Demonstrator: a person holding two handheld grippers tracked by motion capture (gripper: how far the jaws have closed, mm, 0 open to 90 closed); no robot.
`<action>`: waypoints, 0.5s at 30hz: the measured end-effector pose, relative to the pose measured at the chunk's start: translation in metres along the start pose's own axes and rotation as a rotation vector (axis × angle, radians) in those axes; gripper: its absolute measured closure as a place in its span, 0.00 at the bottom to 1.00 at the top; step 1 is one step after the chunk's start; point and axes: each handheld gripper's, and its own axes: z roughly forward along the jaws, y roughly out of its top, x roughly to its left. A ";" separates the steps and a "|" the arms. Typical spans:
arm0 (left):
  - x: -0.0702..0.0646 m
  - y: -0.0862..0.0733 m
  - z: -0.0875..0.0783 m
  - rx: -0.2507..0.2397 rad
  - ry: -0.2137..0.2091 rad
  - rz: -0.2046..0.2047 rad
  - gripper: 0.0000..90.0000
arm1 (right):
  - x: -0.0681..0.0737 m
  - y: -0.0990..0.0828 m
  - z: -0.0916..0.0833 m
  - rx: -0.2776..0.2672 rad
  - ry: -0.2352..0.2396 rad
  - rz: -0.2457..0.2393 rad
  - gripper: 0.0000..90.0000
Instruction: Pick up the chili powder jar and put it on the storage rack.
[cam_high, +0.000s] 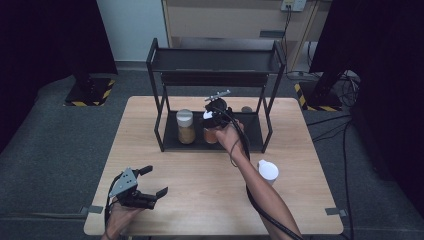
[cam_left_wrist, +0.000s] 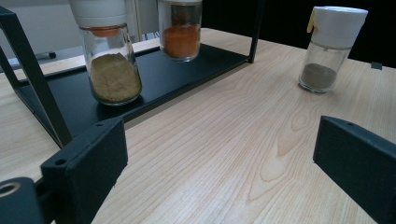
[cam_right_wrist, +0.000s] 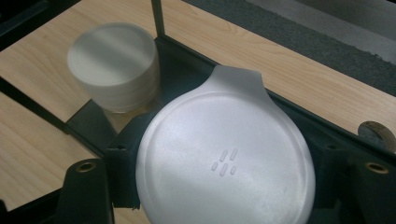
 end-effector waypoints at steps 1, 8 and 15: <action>0.000 0.000 0.000 0.000 -0.001 0.000 0.02 | 0.000 0.000 0.002 0.000 -0.006 -0.005 0.35; 0.001 0.000 0.000 0.002 -0.003 0.001 0.02 | -0.001 0.001 0.016 0.004 -0.025 0.006 0.35; 0.001 0.000 0.000 0.000 -0.003 0.000 0.02 | -0.003 -0.001 0.026 0.012 -0.027 0.015 0.35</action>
